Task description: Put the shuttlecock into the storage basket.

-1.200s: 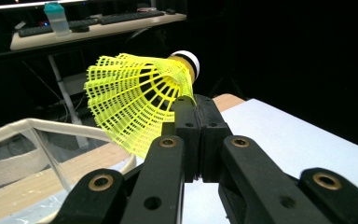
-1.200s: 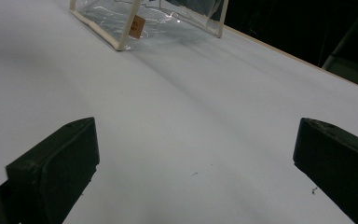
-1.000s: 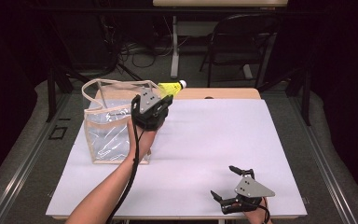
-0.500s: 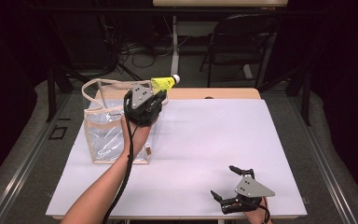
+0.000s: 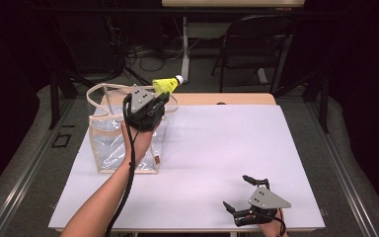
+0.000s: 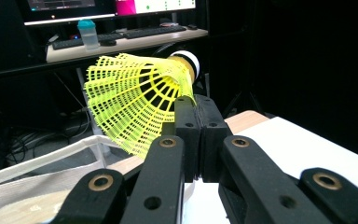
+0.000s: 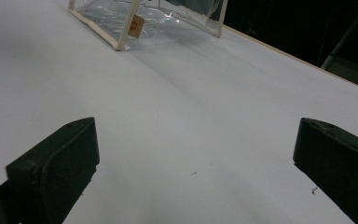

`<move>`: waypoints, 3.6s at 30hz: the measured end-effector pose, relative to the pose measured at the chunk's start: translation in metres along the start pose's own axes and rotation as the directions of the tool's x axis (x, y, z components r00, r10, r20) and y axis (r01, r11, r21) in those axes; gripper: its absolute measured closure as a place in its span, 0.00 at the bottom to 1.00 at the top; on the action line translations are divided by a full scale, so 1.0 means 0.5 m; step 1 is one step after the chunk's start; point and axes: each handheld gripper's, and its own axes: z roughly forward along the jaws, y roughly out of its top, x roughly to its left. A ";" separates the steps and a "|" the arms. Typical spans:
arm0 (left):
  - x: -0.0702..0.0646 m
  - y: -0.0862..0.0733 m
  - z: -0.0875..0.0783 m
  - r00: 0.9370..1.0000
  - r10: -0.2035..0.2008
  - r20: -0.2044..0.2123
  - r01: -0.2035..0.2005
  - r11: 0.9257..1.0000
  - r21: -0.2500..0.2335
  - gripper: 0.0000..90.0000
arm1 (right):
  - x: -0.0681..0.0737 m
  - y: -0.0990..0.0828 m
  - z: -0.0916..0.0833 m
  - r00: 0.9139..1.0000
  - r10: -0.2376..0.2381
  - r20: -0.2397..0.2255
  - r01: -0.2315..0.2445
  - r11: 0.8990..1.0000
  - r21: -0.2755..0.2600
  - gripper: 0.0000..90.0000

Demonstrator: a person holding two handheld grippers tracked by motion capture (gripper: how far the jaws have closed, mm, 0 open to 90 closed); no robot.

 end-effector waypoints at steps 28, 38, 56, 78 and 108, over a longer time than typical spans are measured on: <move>0.077 0.003 -0.042 0.996 -0.035 -0.076 0.034 0.999 -0.019 0.99 | 0.000 0.000 -0.001 1.000 -0.005 0.003 0.005 1.000 -0.007 0.00; 0.104 -0.007 -0.053 0.994 -0.039 -0.104 0.038 0.999 -0.011 0.99 | 0.001 0.000 0.000 1.000 -0.003 0.002 0.003 1.000 -0.002 0.00; 0.144 -0.020 -0.073 0.988 -0.048 -0.150 0.049 0.999 0.005 0.99 | 0.001 0.000 0.000 1.000 -0.005 0.003 0.005 1.000 -0.001 0.00; 0.183 -0.032 -0.093 0.983 -0.052 -0.176 0.060 0.998 0.037 0.99 | 0.001 0.000 0.000 1.000 -0.006 0.002 0.006 1.000 0.001 0.00; 0.222 -0.054 -0.100 0.991 -0.023 -0.131 0.047 0.982 0.185 0.99 | 0.001 -0.001 0.003 1.000 -0.004 0.000 0.004 1.000 0.008 0.00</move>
